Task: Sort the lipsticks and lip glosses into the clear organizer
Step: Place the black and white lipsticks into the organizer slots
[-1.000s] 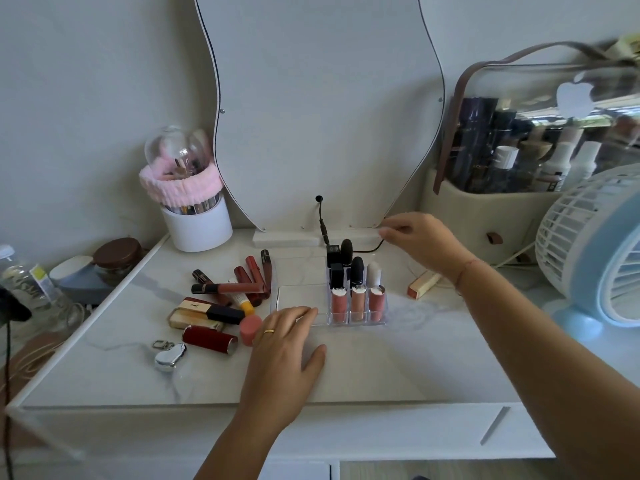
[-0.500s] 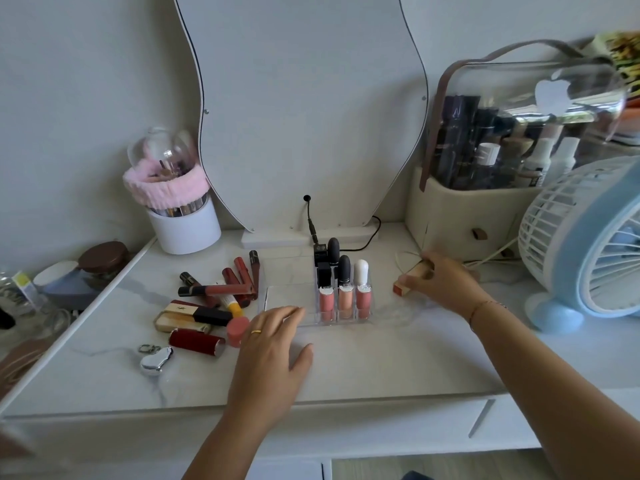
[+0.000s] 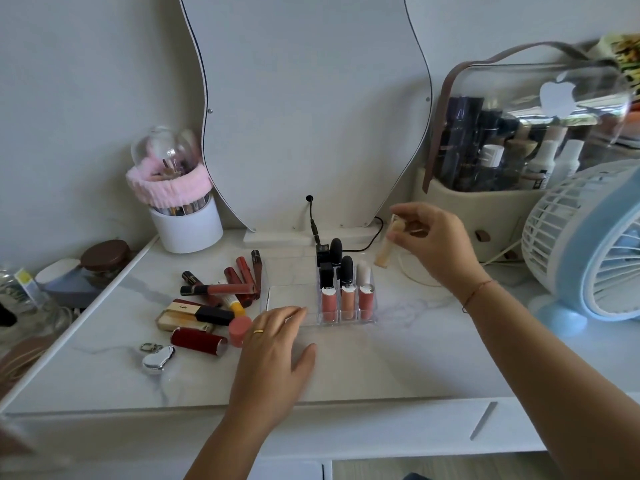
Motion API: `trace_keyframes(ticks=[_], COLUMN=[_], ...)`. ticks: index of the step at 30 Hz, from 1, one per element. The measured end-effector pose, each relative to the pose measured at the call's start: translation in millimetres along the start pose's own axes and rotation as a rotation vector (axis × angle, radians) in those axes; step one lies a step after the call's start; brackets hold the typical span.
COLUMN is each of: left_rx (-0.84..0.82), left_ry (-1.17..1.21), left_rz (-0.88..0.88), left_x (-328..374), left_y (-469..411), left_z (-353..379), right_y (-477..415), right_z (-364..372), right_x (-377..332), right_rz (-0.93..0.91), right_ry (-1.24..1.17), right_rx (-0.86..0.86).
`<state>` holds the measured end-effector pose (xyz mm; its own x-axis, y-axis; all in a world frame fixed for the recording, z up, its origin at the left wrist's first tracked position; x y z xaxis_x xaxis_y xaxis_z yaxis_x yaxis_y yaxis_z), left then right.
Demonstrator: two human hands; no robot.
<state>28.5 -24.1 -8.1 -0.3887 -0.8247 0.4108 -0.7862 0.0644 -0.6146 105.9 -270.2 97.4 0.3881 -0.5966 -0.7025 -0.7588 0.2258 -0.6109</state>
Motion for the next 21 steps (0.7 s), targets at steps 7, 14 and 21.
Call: trace_keyframes(ticks=[7,14,21], left_rx=[0.007,0.002,0.016], left_ry=[0.01,0.019,0.014], left_rz=[0.013,0.007,0.023], left_x=[0.1,-2.6,-4.9], left_y=[-0.6,0.7,1.4], left_z=[0.2,2.0,4.7], right_y=[-7.6,-3.9,6.2], right_z=[20.6,45.1,59.1], right_x=[-24.8,-12.6,4.5], right_rz=[-0.036,-0.027,-0.003], right_ry=[-0.09,0.004,0.088], right_rx=[-0.068,-0.17,-0.313])
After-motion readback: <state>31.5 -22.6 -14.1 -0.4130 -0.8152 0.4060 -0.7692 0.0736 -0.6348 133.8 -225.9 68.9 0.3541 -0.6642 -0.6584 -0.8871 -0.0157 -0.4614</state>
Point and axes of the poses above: each hand's wrist, its own y-axis away from the middle knuckle, its own z-axis out of the palm, x = y × z, the point moved 4 cm from there along -y, towards the middle knuckle, and after that the axes turned 12 degrees about x, right-handed, at the moved point
